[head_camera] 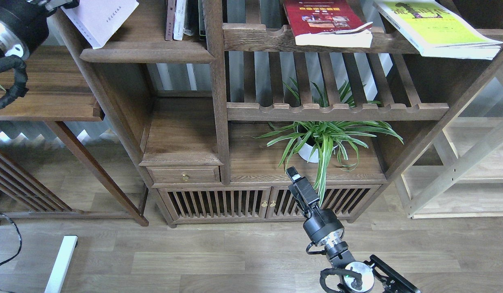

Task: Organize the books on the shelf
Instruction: 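Push the white book onto the upper shelf with the left gripper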

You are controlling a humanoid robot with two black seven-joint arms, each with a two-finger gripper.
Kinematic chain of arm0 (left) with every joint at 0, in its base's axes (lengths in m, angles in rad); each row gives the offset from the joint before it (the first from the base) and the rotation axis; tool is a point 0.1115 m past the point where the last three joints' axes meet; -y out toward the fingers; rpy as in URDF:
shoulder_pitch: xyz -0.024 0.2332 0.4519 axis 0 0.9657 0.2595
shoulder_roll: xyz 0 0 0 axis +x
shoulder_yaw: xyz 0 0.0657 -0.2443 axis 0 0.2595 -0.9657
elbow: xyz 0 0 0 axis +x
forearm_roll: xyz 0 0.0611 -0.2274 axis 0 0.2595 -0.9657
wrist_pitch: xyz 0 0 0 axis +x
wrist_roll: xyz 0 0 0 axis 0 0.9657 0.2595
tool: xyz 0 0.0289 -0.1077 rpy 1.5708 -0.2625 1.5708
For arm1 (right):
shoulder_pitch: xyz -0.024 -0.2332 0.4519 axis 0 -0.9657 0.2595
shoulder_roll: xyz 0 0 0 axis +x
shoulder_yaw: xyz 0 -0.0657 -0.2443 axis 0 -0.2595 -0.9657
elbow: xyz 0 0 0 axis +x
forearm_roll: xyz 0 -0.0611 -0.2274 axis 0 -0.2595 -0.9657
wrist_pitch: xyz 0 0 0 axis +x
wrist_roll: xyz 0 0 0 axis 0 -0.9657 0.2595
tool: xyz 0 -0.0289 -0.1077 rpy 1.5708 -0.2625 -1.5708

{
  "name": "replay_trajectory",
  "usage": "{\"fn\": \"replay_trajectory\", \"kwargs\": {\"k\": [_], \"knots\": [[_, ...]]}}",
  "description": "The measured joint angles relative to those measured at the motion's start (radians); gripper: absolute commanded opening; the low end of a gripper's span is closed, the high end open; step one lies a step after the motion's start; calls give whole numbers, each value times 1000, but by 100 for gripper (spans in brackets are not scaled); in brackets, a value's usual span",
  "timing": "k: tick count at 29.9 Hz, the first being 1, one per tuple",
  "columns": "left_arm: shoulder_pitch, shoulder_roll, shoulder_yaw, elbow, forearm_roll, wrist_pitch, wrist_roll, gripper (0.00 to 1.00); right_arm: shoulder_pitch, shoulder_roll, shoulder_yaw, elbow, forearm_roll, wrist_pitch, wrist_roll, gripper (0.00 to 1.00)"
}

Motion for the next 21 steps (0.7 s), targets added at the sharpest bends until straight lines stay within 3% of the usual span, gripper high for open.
{"fn": "replay_trajectory", "kwargs": {"k": [21], "knots": [[-156, -71, 172, 143, 7, 148, 0, 5, -15, 0, 3, 0, 3, 0, 1, 99]]}}
